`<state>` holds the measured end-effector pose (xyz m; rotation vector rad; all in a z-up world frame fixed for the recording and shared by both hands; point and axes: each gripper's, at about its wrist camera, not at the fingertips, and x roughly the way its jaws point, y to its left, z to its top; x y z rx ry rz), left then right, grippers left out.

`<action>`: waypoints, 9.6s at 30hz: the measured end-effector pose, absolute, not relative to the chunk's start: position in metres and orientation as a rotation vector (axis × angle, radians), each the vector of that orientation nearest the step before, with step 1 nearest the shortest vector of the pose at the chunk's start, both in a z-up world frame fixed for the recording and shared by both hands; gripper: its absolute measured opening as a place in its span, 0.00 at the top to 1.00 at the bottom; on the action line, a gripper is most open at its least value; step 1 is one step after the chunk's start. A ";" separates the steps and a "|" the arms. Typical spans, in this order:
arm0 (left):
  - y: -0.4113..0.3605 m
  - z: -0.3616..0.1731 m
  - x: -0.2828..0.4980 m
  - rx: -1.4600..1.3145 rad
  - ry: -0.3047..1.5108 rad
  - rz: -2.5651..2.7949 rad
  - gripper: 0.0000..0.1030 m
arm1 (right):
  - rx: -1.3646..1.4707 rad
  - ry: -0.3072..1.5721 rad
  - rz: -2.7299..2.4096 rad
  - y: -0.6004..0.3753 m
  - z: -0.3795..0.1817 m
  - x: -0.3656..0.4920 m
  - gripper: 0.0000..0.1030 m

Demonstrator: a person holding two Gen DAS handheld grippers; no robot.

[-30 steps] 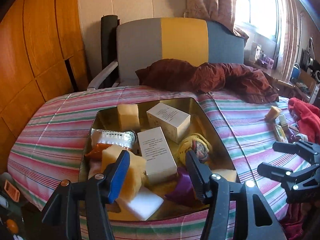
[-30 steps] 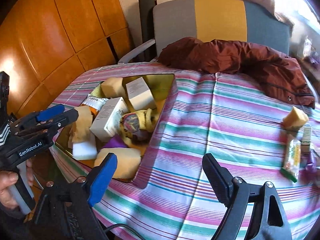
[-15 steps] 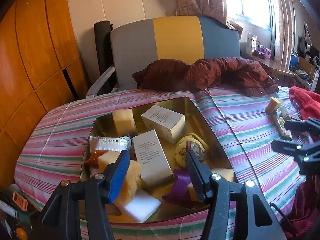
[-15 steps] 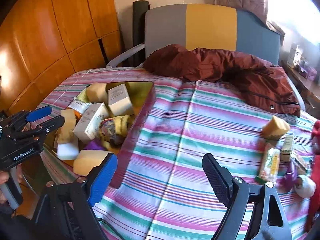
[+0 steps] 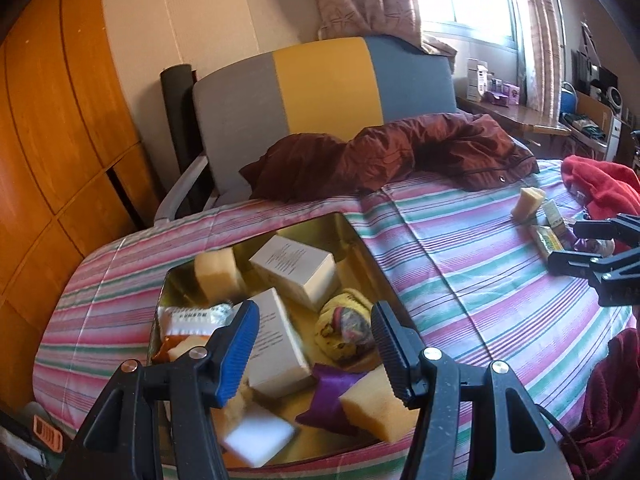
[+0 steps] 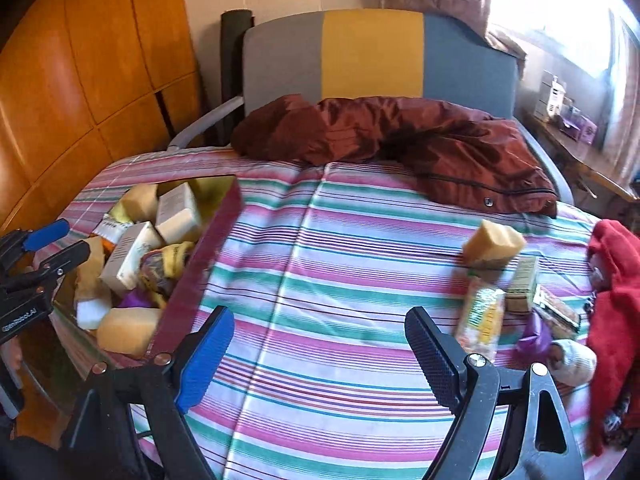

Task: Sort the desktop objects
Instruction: 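Move both tools back toward the remaining items on the sheet, then grasp a purple packet with the right tool while the left tool grasps the WEIDAN cracker packet, then carry both packets over the gold tray and open both tools, then move both tools back toward the remaining items on the sheet, then grasp the white knit ball with the right tool while the left tool grasps the green-white box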

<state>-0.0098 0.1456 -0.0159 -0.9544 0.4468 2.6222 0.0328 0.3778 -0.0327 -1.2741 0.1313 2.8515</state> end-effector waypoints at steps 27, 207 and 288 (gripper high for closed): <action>0.248 -0.033 -0.001 -0.935 0.537 2.333 0.43 | -1.083 0.441 2.508 0.544 -0.038 0.078 0.15; 0.114 -0.019 -0.005 -0.980 0.296 2.628 0.45 | -1.377 0.328 2.918 0.333 -0.054 0.018 0.33; 0.403 -0.075 -0.019 -0.961 0.589 2.062 0.45 | -1.258 0.536 2.145 0.658 -0.121 0.069 0.29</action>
